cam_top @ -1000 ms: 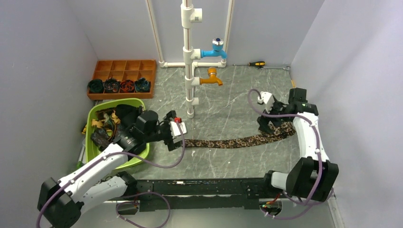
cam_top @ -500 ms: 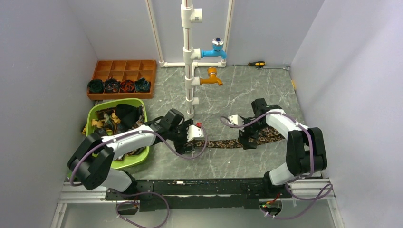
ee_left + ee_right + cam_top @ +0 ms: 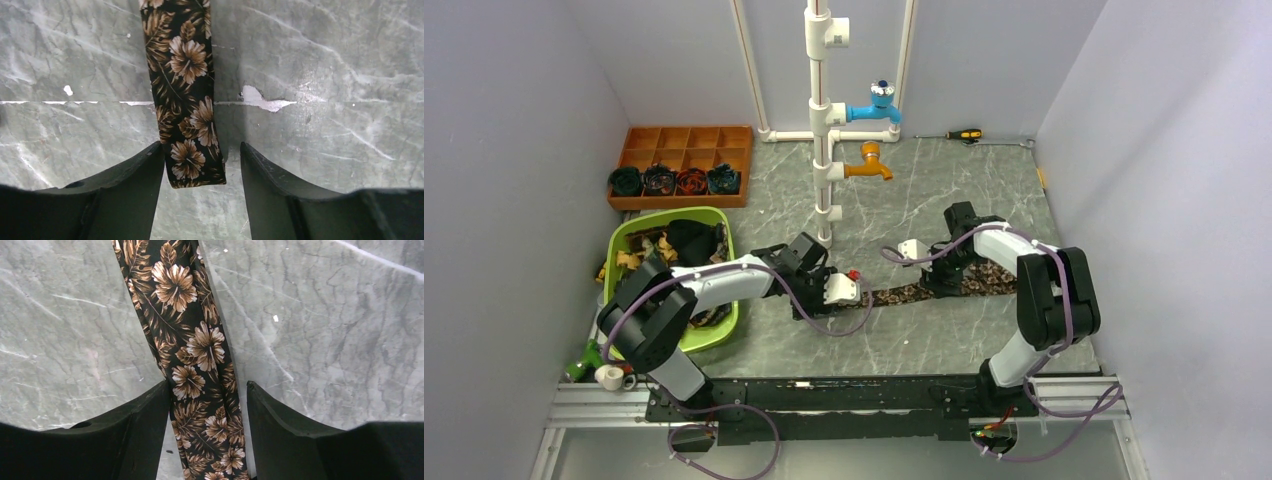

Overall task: Roll the ties
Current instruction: Roll the tie at the center of the board.

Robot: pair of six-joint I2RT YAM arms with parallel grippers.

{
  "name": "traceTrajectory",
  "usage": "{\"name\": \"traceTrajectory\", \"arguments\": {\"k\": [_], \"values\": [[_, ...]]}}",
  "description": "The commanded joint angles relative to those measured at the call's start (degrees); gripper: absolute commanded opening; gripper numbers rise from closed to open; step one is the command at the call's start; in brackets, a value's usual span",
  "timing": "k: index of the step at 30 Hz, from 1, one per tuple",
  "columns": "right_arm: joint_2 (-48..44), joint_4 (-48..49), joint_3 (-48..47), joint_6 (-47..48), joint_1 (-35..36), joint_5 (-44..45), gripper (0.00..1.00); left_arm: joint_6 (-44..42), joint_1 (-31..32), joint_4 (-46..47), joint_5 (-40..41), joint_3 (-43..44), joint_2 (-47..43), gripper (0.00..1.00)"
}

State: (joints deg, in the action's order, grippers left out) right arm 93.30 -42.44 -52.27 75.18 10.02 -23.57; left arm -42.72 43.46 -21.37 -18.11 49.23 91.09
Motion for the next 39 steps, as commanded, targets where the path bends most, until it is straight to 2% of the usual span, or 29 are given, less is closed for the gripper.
{"name": "traceTrajectory", "arguments": {"k": [1, 5, 6, 8, 9, 11, 14, 19, 20, 21, 24, 25, 28, 32, 39], "values": [[2.63, 1.35, -0.33, 2.4, 0.15, 2.51, 0.58, -2.36, 0.74, -2.55, 0.25, 1.05, -0.83, 0.57], [-0.34, -0.62, 1.68, 3.79, 0.17, 0.96, 0.59, -1.31, 0.56, -3.08, 0.36, 0.84, -0.79, 0.47], [-1.17, -0.97, 2.21, 3.7, 0.17, 0.47, 0.61, -0.75, 0.12, -3.36, -0.46, 0.99, -0.83, 0.45], [-2.77, -1.71, 2.12, 1.8, 0.17, -0.71, 0.73, 2.1, -0.78, -3.09, -1.49, 1.27, -1.92, 0.46], [-3.57, -2.03, 1.5, 0.01, 0.12, -1.4, 0.79, 3.83, -1.48, -2.27, -3.02, 1.04, -3.09, 0.52], [-5.65, -2.17, 0.04, -4.54, -0.27, -2.99, 0.86, 8.3, -2.63, 1.19, -4.59, -0.37, -6.57, 0.73], [-9.62, -3.33, -2.63, -11.29, -1.05, -5.49, 0.97, 16.61, -3.79, 5.5, -5.95, -2.42, -11.27, 0.97], [-15.46, -3.67, -6.42, -28.05, -1.8, -11.8, 1.0, 37.43, -9.19, 15.01, -12.52, -10.83, -22.06, 1.0], [-17.34, -1.37, -6.49, -37.22, -1.7, -15.87, 0.99, 49.67, -11.59, 20.16, -13.37, -16.62, -27.99, 0.98], [-18.15, 0.55, -6.11, -41.86, -1.68, -17.95, 0.99, 53.63, -12.19, 22.37, -12.94, -18.89, -30.15, 0.96], [-20.61, 11.09, -1.53, -58.8, -1.13, -21.62, 0.91, 63.26, -12.85, 25.7, -11.84, -23.61, -33.97, 0.88], [-21.2, 14.52, 0.13, -65.4, -0.83, -21.75, 0.85, 65.55, -13.24, 26.35, -11.97, -24.82, -34.52, 0.83], [-20.48, 21.96, 4.27, -76.41, 0.41, -22.14, 0.64, 69.35, -14.82, 25.67, -12.01, -26.13, -33.52, 0.7], [-16.02, 28.44, 7.47, -84.83, 3.15, -23.77, 0.36, 72.76, -17.07, 27.67, -13.28, -26.99, -29.89, 0.56], [-10.96, 38.68, 9.56, -93.24, 8.27, -23.46, 0.09, 75.47, -17.77, 31.02, -12.07, -27.46, -24.16, 0.55]]}}
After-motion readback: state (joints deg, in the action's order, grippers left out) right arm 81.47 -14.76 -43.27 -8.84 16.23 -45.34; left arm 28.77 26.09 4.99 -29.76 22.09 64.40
